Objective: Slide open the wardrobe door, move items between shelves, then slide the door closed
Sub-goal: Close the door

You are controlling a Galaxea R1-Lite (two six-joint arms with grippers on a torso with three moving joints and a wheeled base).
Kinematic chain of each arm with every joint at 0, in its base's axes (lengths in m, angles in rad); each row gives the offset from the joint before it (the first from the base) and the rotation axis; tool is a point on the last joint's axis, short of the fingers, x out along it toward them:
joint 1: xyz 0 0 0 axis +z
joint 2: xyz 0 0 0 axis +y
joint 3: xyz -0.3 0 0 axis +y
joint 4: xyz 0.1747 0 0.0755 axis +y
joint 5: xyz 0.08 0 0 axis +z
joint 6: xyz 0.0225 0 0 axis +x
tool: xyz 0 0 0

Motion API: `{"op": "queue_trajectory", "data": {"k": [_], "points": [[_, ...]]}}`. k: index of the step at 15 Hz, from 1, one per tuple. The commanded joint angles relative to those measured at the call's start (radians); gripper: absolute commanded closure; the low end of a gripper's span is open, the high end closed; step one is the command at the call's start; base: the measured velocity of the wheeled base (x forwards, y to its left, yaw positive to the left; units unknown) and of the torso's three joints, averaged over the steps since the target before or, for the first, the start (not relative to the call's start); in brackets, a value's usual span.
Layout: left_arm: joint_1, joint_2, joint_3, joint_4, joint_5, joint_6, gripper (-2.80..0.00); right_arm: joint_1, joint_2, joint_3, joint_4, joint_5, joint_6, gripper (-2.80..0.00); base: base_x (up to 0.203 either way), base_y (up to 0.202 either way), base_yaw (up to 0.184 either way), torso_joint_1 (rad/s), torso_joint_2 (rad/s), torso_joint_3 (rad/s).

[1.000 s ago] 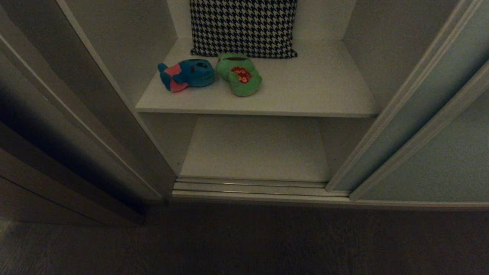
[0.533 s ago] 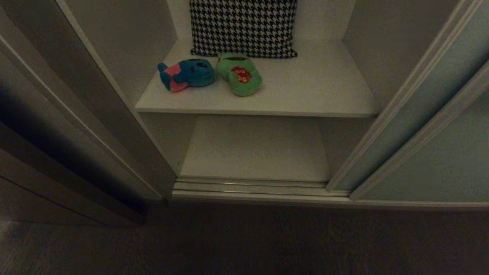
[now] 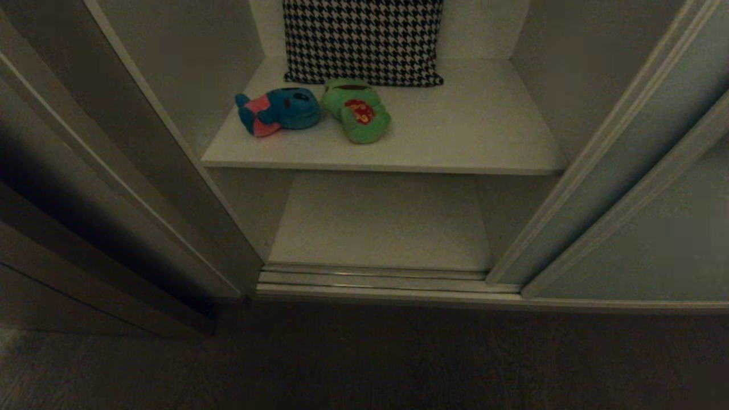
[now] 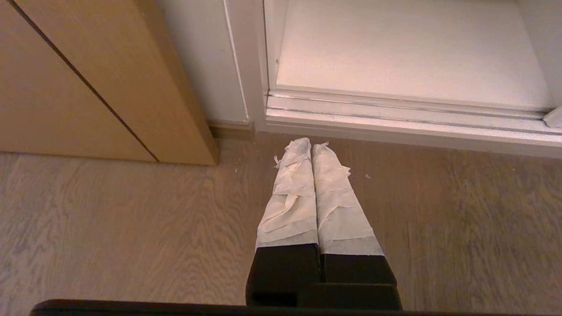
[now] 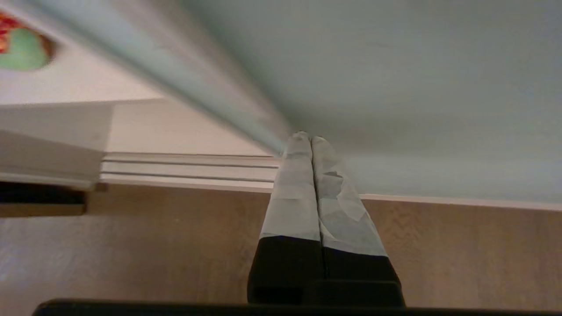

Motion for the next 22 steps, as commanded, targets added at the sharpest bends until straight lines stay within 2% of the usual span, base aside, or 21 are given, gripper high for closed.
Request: {"op": "queue_trajectory", "data": {"k": [1, 7, 15, 19, 22], "points": [[0.000, 0.001, 0.000, 0.000, 0.000, -0.001, 0.00, 0.006, 0.002, 0.003, -0.022, -0.036, 0.002, 0.00, 0.000, 0.000, 0.000, 0.000, 0.00, 0.000], [0.000, 0.001, 0.000, 0.000, 0.000, -0.001, 0.00, 0.009, 0.018, 0.005, -0.067, -0.047, 0.001, 0.00, 0.000, 0.000, 0.000, 0.000, 0.00, 0.000], [0.002, 0.001, 0.000, 0.000, 0.000, -0.001, 0.00, 0.128, -0.024, 0.042, -0.067, -0.084, 0.033, 0.00, 0.000, 0.000, 0.000, 0.000, 0.00, 0.000], [0.000, 0.001, 0.000, 0.000, 0.000, -0.001, 0.00, 0.228, -0.050, 0.062, -0.067, -0.115, 0.044, 0.00, 0.000, 0.000, 0.000, 0.000, 0.00, 0.000], [0.000, 0.001, 0.000, 0.000, 0.000, -0.001, 0.00, 0.366, -0.084, 0.093, -0.063, -0.145, 0.044, 0.00, 0.000, 0.000, 0.000, 0.000, 0.00, 0.000]]}}
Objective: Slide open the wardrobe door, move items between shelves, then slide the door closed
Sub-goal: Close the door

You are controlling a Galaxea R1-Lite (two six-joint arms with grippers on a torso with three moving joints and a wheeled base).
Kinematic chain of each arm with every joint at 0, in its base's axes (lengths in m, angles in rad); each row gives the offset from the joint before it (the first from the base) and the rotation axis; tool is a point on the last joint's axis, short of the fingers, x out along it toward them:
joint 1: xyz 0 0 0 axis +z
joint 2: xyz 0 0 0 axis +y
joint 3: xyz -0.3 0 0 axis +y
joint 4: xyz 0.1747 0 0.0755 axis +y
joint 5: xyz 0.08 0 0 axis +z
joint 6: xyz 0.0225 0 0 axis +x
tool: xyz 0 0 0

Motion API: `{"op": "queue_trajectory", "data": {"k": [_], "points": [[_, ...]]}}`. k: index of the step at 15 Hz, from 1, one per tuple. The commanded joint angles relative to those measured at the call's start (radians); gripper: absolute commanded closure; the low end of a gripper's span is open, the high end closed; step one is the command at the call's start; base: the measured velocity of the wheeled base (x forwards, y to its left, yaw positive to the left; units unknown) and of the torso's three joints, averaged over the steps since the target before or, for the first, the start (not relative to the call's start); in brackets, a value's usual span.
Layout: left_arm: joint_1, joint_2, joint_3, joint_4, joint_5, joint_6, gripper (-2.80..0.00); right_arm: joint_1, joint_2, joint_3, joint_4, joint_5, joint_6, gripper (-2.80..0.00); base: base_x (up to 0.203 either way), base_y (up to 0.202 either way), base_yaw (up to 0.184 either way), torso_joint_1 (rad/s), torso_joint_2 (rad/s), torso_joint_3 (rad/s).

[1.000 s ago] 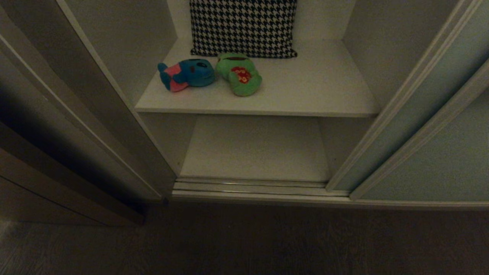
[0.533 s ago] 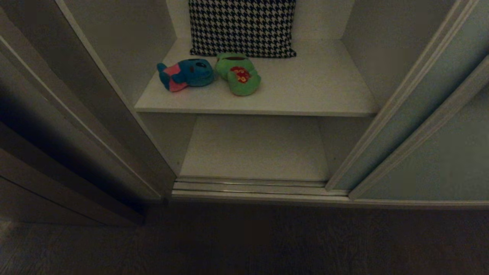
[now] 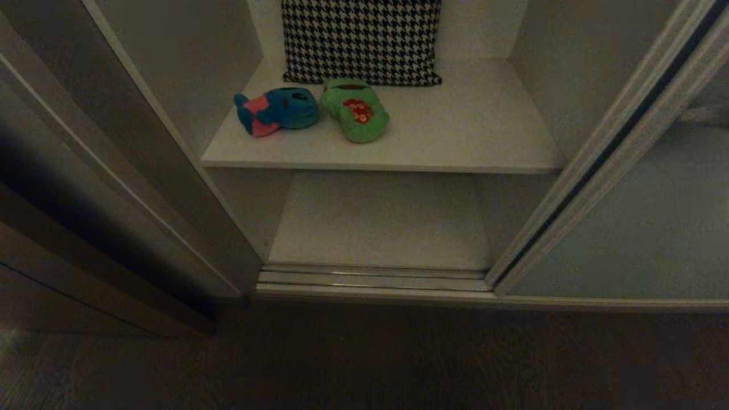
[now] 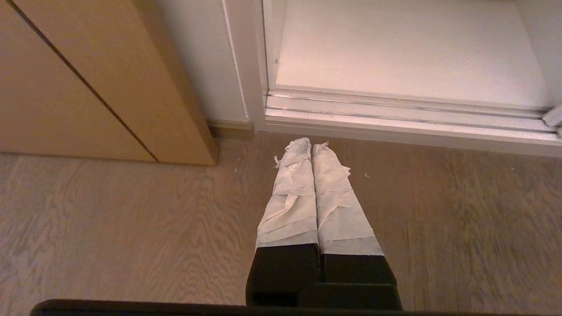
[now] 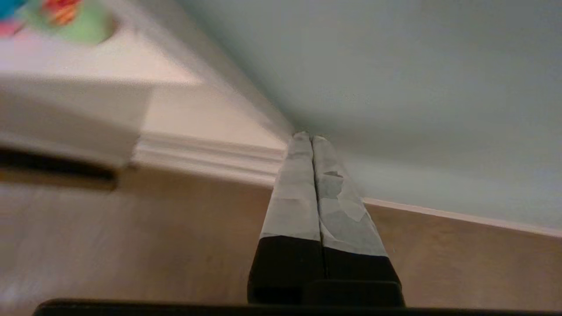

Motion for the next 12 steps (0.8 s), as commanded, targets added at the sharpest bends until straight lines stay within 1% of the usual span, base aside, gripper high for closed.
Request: {"op": "queue_trajectory", "data": {"k": [1, 2, 4, 6, 8, 10, 11, 12], "points": [[-0.001, 0.001, 0.000, 0.000, 0.001, 0.000, 0.00, 0.110, -0.033, 0.023, 0.002, -0.026, 0.000, 0.00, 0.000, 0.000, 0.000, 0.000, 0.00, 0.000], [0.000, 0.001, 0.000, 0.000, 0.001, 0.000, 0.00, 0.182, -0.041, 0.036, 0.001, -0.062, -0.001, 0.00, 0.000, 0.000, 0.000, 0.000, 0.00, 0.000], [-0.001, 0.001, 0.000, 0.000, 0.001, 0.000, 0.00, 0.284, -0.085, 0.064, 0.004, -0.119, -0.001, 0.00, 0.000, 0.000, 0.000, 0.000, 0.00, 0.000], [0.001, 0.001, 0.000, 0.000, 0.001, 0.000, 0.00, 0.327, -0.175, 0.105, 0.015, -0.128, 0.001, 0.00, 0.000, 0.000, 0.000, 0.000, 0.00, 0.000], [-0.001, 0.001, 0.000, 0.000, 0.001, 0.000, 0.00, 0.343, -0.284, 0.147, 0.050, -0.095, -0.003, 0.00, 0.000, 0.000, 0.000, 0.000, 0.00, 0.000], [-0.001, 0.001, 0.000, 0.000, 0.001, 0.000, 0.00, 0.347, -0.384, 0.181, 0.102, -0.015, -0.009, 0.00, 0.000, 0.000, 0.000, 0.000, 0.00, 0.000], [-0.001, 0.001, 0.000, 0.000, 0.001, 0.000, 0.00, 0.342, -0.419, 0.192, 0.135, 0.009, -0.012, 0.00, 0.000, 0.000, 0.000, 0.000, 0.00, 0.000], [-0.001, 0.001, 0.000, 0.000, 0.001, 0.000, 0.00, 0.319, -0.443, 0.205, 0.155, 0.017, -0.012, 0.00, 0.000, 0.000, 0.000, 0.000, 0.00, 0.000]]}}
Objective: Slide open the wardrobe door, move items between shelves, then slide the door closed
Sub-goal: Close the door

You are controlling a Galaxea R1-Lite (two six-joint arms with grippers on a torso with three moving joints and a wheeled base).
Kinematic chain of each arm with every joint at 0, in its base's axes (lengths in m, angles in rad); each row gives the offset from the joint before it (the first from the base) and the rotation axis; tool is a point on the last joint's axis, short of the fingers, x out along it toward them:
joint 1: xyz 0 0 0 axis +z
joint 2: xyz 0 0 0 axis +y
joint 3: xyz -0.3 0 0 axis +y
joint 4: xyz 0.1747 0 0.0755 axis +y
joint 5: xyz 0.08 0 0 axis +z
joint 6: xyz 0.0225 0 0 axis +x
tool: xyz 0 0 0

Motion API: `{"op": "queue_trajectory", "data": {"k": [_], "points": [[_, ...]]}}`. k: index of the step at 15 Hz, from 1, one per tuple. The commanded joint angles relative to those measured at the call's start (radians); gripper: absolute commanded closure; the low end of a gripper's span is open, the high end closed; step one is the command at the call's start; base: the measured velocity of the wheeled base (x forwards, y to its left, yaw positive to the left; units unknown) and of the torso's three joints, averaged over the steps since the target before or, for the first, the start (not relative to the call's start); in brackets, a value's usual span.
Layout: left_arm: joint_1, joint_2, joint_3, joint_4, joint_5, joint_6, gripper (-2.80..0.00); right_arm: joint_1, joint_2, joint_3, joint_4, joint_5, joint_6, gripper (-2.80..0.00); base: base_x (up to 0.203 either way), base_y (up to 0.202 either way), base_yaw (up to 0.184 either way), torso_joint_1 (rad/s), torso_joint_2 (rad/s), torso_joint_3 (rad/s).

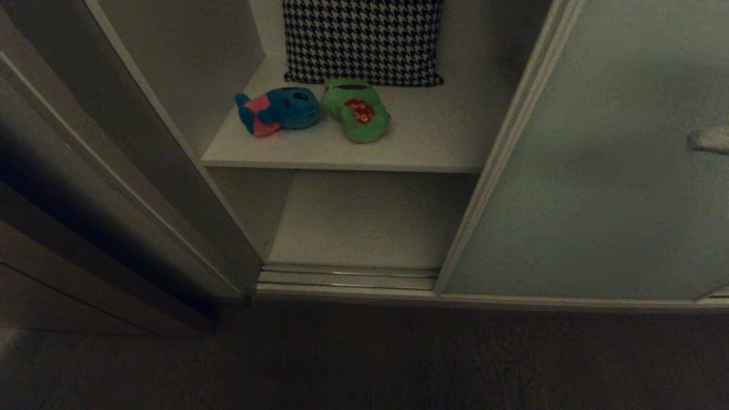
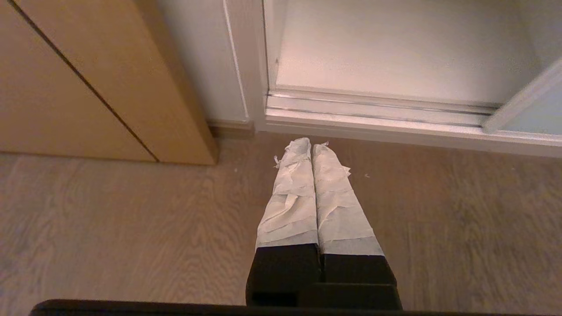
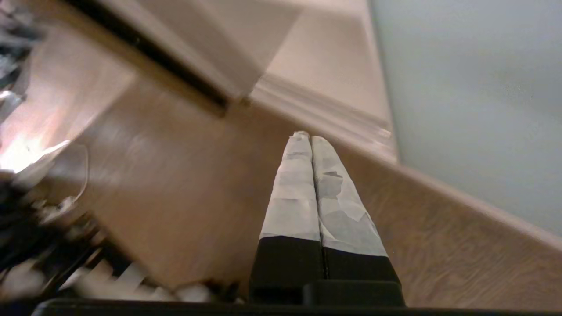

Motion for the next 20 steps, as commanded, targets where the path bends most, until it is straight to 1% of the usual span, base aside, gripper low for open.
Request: {"op": "queue_trajectory", "data": {"k": [1, 3, 5, 7, 10, 11, 14, 18, 20], "points": [[0.000, 0.001, 0.000, -0.001, 0.000, 0.000, 0.00, -0.056, -0.096, 0.030, 0.015, 0.007, 0.000, 0.00, 0.000, 0.000, 0.000, 0.000, 0.00, 0.000], [0.000, 0.001, 0.000, -0.001, 0.000, 0.000, 0.00, -0.136, -0.141, 0.074, 0.015, -0.002, -0.001, 0.00, 0.000, 0.000, 0.000, 0.000, 0.00, 0.000], [0.000, 0.001, 0.000, -0.001, 0.000, 0.000, 0.00, -0.241, -0.197, 0.115, 0.018, -0.024, 0.004, 0.00, 0.000, 0.000, 0.000, 0.000, 0.00, 0.000], [0.000, 0.001, 0.000, -0.001, 0.000, 0.000, 0.00, -0.324, -0.275, 0.196, 0.020, -0.049, 0.001, 0.00, 0.000, 0.000, 0.000, 0.000, 0.00, 0.000], [0.000, 0.001, 0.000, -0.001, 0.000, 0.000, 0.00, -0.477, -0.349, 0.312, 0.021, -0.144, -0.001, 0.00, 0.000, 0.000, 0.000, 0.000, 0.00, 0.000], [0.000, 0.001, 0.000, -0.001, 0.000, 0.000, 0.00, -0.545, -0.358, 0.334, 0.020, -0.167, 0.000, 0.00, 0.000, 0.000, 0.000, 0.000, 0.00, 0.000], [0.000, 0.001, 0.000, -0.001, 0.000, 0.000, 0.00, -0.808, -0.356, 0.398, -0.008, -0.199, 0.001, 0.00, 0.000, 0.000, 0.000, 0.000, 0.00, 0.000], [0.000, 0.001, 0.000, -0.001, 0.000, 0.000, 0.00, -1.243, -0.260, 0.481, -0.212, -0.221, 0.004, 0.00, 0.000, 0.000, 0.000, 0.000, 0.00, 0.000], [0.000, 0.001, 0.000, -0.001, 0.000, 0.000, 0.00, -1.404, -0.140, 0.442, -0.270, -0.227, 0.012, 0.00, 0.000, 0.000, 0.000, 0.000, 0.00, 0.000]]}}
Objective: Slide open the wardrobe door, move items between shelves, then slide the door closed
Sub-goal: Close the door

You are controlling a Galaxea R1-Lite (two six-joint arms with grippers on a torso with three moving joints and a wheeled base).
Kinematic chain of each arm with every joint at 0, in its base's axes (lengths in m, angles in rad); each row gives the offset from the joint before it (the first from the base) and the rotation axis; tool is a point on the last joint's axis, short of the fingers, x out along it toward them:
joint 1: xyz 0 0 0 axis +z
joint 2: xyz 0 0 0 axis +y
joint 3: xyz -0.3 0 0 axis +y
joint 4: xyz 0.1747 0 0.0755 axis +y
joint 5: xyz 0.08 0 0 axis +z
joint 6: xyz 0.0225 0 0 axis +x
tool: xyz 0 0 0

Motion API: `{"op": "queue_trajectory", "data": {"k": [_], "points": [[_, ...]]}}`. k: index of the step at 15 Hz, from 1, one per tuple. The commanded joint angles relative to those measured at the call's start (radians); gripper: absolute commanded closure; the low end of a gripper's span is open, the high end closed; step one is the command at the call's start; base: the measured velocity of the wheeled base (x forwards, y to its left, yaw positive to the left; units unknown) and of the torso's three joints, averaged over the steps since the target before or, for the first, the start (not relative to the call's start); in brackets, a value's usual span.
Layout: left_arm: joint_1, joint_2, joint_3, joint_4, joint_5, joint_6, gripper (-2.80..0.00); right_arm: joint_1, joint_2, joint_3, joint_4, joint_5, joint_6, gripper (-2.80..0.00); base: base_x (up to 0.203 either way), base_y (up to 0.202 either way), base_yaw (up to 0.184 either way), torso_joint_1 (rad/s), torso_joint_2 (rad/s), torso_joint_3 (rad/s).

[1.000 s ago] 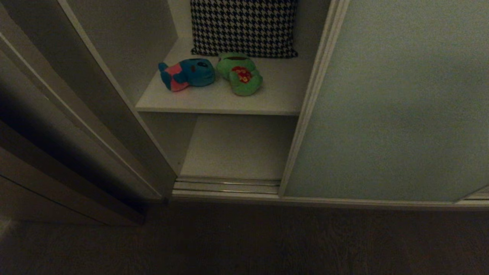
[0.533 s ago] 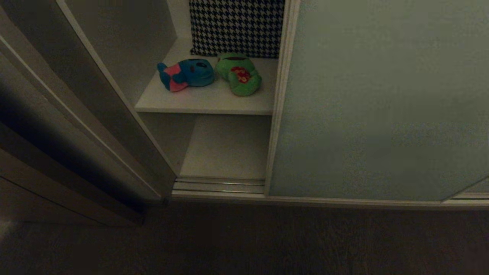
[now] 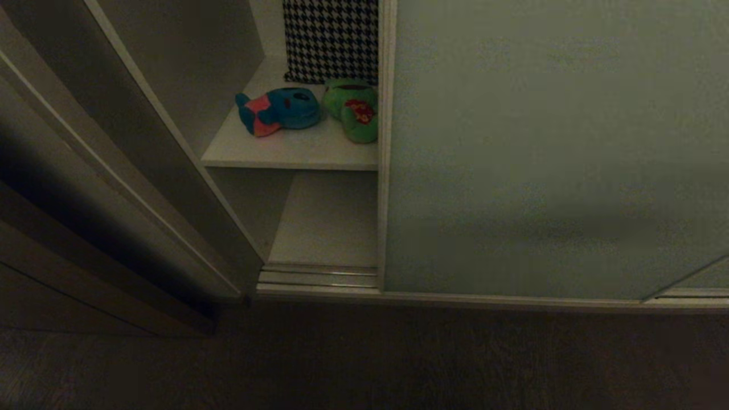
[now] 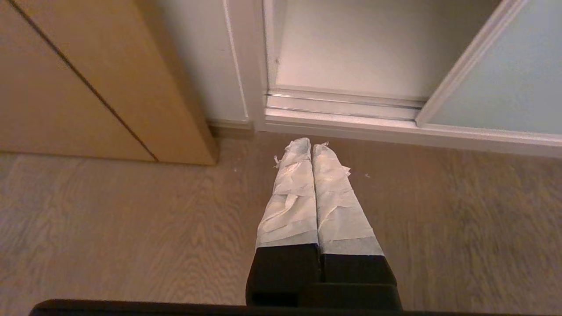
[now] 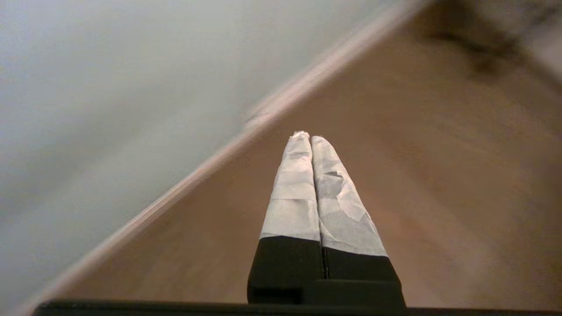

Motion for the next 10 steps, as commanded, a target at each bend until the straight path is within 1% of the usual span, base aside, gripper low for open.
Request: {"op": "queue_trajectory", "data": {"k": [1, 3, 6, 8, 10], "points": [[0.000, 0.001, 0.000, -0.001, 0.000, 0.000, 0.00, -0.149, 0.152, -0.063, -0.023, -0.001, 0.012, 0.00, 0.000, 0.000, 0.000, 0.000, 0.00, 0.000], [0.000, 0.001, 0.000, -0.001, 0.000, 0.000, 0.00, -0.219, 0.279, -0.251, -0.031, -0.002, 0.059, 0.00, 0.000, 0.000, 0.000, 0.000, 0.00, 0.000], [0.000, 0.001, 0.000, -0.001, 0.000, 0.000, 0.00, -0.253, 0.499, -0.540, -0.036, 0.010, 0.158, 0.00, 0.000, 0.000, 0.000, 0.000, 0.00, 0.000], [0.001, 0.001, 0.000, -0.001, 0.000, 0.000, 0.00, -0.257, 0.630, -0.689, -0.036, 0.073, 0.188, 0.00, 0.000, 0.000, 0.000, 0.000, 0.00, 0.000], [0.000, 0.001, 0.000, -0.001, 0.000, 0.000, 0.00, -0.232, 0.738, -0.797, -0.034, 0.128, 0.199, 0.00, 0.000, 0.000, 0.000, 0.000, 0.00, 0.000]]}}
